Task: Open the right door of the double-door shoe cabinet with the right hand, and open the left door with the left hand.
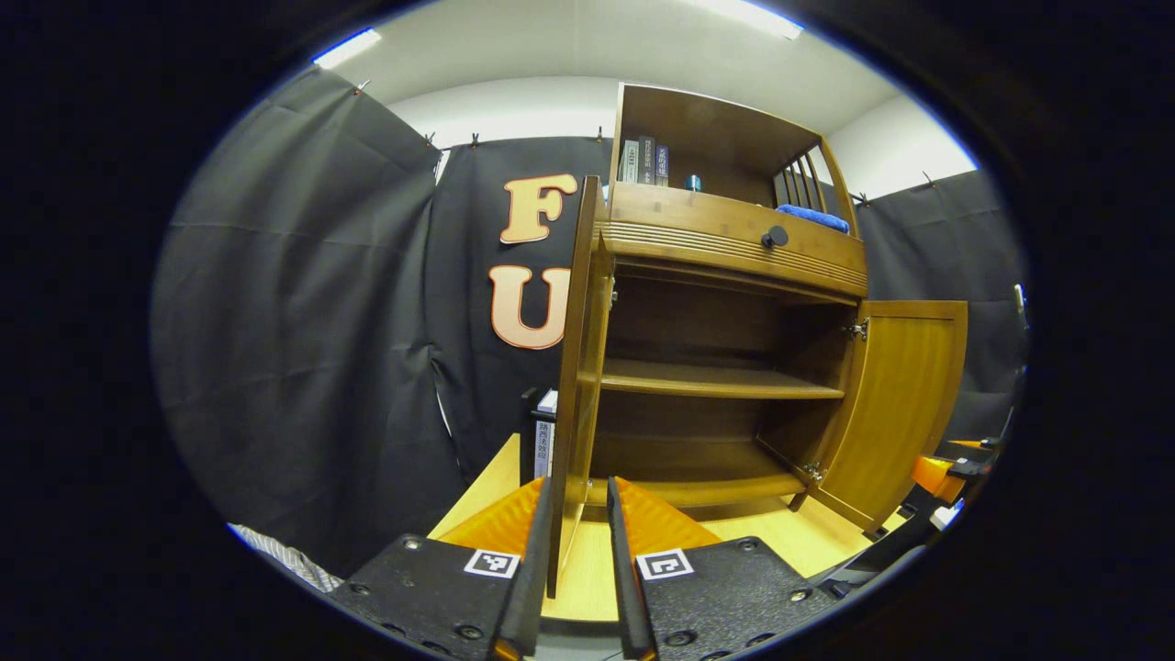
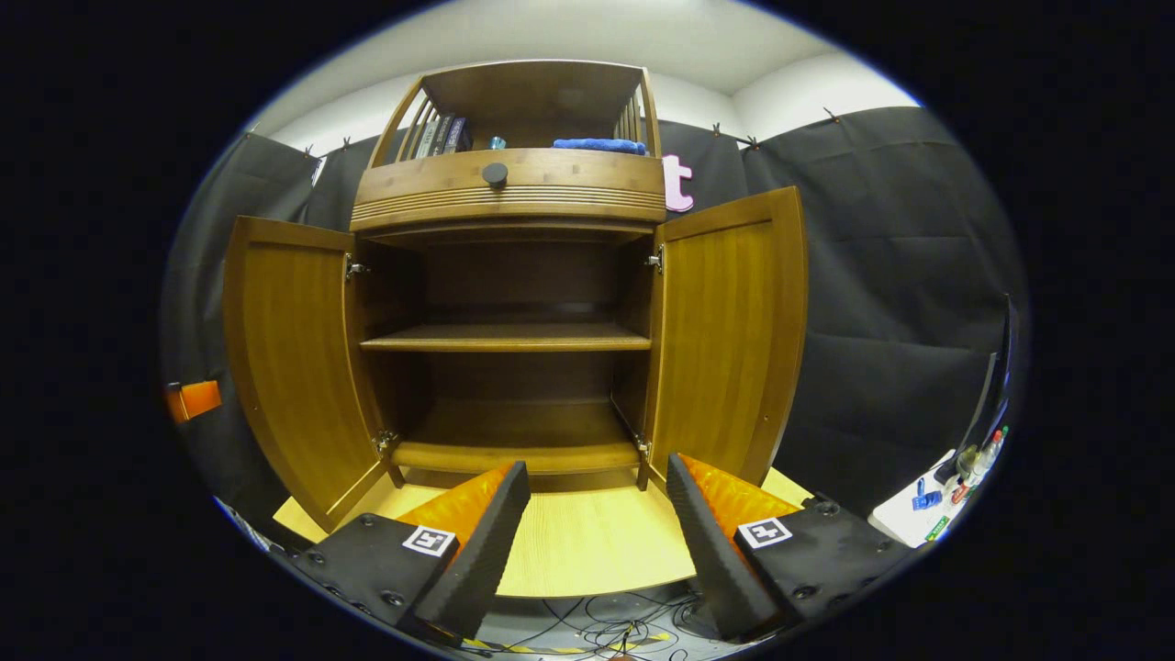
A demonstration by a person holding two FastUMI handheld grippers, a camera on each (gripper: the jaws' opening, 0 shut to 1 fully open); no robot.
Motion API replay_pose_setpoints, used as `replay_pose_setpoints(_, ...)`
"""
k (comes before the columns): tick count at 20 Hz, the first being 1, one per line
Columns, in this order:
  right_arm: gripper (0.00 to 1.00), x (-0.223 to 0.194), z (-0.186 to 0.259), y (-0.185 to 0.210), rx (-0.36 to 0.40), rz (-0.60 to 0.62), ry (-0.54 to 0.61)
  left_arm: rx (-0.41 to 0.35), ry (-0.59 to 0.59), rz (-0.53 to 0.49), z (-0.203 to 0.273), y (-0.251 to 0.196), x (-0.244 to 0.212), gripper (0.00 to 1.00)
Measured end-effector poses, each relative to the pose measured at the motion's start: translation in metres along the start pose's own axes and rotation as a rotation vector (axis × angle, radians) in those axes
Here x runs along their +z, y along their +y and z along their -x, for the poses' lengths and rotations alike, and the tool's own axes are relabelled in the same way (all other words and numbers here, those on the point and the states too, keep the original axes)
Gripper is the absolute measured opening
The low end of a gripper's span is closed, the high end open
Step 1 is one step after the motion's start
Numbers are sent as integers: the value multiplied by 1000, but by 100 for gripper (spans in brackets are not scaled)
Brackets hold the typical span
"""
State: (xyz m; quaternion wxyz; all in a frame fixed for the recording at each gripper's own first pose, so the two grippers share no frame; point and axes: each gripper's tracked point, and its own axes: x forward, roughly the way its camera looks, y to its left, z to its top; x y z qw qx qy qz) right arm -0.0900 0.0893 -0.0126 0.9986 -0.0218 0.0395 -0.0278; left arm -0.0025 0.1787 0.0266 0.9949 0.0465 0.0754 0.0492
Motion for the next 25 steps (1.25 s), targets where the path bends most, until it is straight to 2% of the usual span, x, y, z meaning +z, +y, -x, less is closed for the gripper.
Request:
replay_pose_setpoints(1, 89, 2, 2, -2, 0, 2, -7, 4, 3, 10, 2, 1, 1, 35)
replay_pose_setpoints(4, 89, 10, 3, -5, -4, 9, -25, 11, -5, 22, 5, -2, 6, 47)
replay_pose_setpoints(6, 89, 13, 5, -6, -2, 11, -33, 9, -11, 23, 6, -4, 8, 51)
replay_pose_setpoints(9, 89, 12, 5, -6, 3, 9, -38, 9, -19, 17, 8, -7, 9, 76)
replay_pose_setpoints(11, 89, 11, 5, -5, 5, 6, -40, 18, -42, 6, 10, -6, 14, 77)
replay_pose_setpoints(15, 89, 10, 1, -3, 10, -1, -39, 23, -65, 0, 7, -8, 18, 87)
replay_pose_setpoints(20, 89, 9, -5, -3, 6, -9, -39, 34, -83, -31, 3, -8, 24, 91)
replay_pose_setpoints(25, 89, 15, -12, -2, 11, 2, -48, 35, -80, -10, -4, -12, 23, 92)
